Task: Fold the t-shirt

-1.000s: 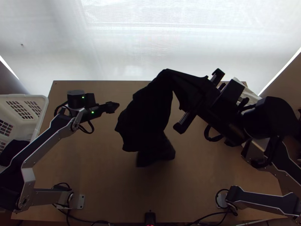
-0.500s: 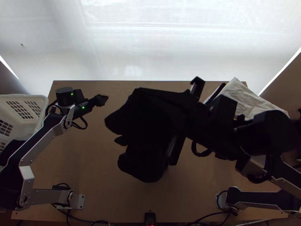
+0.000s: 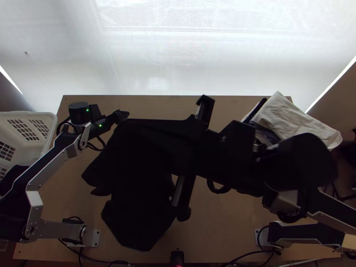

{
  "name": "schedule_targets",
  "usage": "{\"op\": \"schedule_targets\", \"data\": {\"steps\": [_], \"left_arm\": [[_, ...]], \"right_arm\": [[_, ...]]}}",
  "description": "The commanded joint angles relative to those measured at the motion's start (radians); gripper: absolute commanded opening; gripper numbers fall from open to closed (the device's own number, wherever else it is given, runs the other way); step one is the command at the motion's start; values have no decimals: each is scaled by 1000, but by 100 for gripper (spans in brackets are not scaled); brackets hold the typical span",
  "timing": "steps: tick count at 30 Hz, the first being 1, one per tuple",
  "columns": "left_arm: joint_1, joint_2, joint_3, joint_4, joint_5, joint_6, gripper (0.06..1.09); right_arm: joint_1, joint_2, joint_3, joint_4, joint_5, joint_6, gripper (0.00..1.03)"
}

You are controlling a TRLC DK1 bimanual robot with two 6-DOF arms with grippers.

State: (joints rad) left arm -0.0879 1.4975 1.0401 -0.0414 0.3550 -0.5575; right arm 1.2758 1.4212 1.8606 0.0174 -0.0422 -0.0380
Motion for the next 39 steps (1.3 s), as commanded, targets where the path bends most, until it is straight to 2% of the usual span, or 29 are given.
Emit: {"op": "schedule_targets", "data": {"steps": [1,7,14,25,32,35,39], "left_arm": [[2,6,11,3,1,-2,104],[19,-10,9,2,1,-1,104],[22,-26,6,-3,2,-2,104],[-23,-49,-40,-15,7,19,104],[-115,-69,-45,-106,53,48,104],[-188,-60,-52,-146,52,103,104],[-273,-26,-23,-288,32,205,104]], "right_arm": [[-81,-34,-133,-19,8,1,3],[-297,-173,-512,-10,7,21,3],[-424,-272,-801,4,7,49,3],[-691,-220,-933,41,-27,13,3],[-831,-137,-942,95,-67,-2,3],[-869,-99,-942,113,-70,-3,3],[-908,-64,-934,116,-77,1,3]]}}
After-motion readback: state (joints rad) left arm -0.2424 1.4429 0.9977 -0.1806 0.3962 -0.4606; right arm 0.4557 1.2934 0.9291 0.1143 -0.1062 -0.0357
